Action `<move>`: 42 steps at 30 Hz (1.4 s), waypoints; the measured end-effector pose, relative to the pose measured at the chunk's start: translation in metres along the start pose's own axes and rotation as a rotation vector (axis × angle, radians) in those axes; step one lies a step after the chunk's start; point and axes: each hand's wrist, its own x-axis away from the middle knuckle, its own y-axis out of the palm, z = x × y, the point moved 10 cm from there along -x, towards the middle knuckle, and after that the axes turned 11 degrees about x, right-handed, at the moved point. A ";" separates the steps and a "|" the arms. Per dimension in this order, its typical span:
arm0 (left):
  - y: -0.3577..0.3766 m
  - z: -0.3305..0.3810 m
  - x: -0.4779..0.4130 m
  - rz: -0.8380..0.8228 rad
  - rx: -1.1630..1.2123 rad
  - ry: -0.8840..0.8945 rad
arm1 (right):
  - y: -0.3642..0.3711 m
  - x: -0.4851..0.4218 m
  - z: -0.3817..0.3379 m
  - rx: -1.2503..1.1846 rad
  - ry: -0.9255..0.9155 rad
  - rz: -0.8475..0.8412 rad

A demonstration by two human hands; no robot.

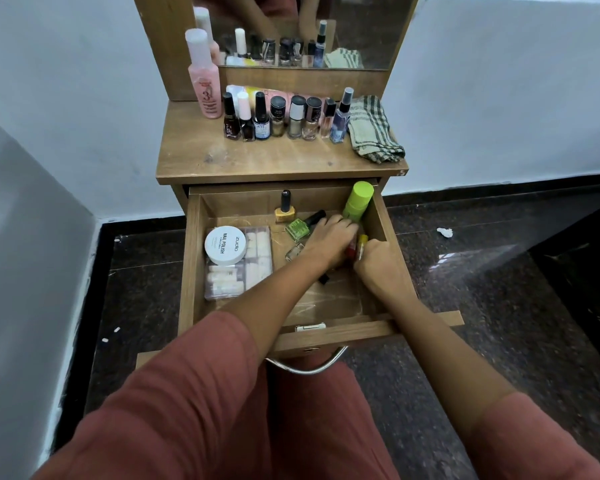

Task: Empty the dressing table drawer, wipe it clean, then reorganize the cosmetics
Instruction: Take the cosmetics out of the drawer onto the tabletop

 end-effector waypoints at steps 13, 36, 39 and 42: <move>-0.008 -0.005 -0.023 -0.050 0.022 -0.167 | 0.011 -0.004 0.005 0.036 0.078 -0.076; 0.009 -0.004 -0.012 -0.116 0.193 -0.389 | 0.015 0.003 0.009 0.045 0.102 -0.082; 0.002 -0.008 -0.008 -0.073 0.275 -0.424 | 0.012 0.005 0.008 0.080 0.105 -0.081; -0.007 -0.015 -0.003 -0.007 0.407 -0.454 | 0.009 0.007 0.008 0.049 0.110 -0.062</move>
